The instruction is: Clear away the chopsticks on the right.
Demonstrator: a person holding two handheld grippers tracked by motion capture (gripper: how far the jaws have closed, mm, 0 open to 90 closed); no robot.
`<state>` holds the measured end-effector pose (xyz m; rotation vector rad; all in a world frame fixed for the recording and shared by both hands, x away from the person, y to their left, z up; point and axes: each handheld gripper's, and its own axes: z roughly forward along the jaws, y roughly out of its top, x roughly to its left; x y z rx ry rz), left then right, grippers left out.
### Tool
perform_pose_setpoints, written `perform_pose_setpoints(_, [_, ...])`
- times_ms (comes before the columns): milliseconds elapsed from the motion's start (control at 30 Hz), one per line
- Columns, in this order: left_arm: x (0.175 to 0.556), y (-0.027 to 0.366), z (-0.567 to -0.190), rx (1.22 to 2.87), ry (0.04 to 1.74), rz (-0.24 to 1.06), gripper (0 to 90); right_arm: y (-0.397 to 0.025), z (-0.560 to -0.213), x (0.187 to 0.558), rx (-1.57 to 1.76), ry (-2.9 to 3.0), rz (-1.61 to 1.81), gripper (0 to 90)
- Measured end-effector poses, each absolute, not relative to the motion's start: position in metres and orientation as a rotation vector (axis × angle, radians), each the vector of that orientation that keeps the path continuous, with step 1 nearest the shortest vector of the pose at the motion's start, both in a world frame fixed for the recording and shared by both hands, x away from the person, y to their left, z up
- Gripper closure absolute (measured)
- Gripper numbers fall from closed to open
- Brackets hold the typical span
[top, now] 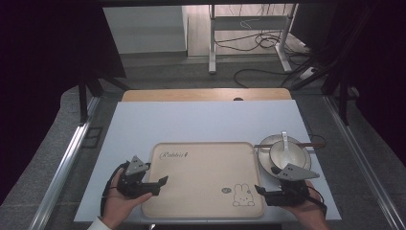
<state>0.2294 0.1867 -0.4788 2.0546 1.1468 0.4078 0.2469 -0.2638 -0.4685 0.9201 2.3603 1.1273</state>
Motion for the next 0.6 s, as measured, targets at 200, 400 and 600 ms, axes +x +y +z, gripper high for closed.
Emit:
perform_pose_setpoints(200, [0.2341, 0.1881, -0.4825, 2.072, 1.143, 0.405, 19.8, -0.2629, -0.4713, 0.2520, 0.930, 2.381, 1.125, 16.1])
perform_pose_setpoints(400, [0.2355, 0.1899, -0.4856, 2.074, 1.148, 0.391, 19.4, -0.2598, -0.4717, 0.2535, 0.926, 2.396, 1.115, 18.4])
perform_pose_setpoints(600, [0.2335, 0.1899, -0.4840, 2.081, 1.132, 0.422, 19.1, -0.2570, -0.4716, 0.2505, 0.914, 2.399, 1.107, 19.0])
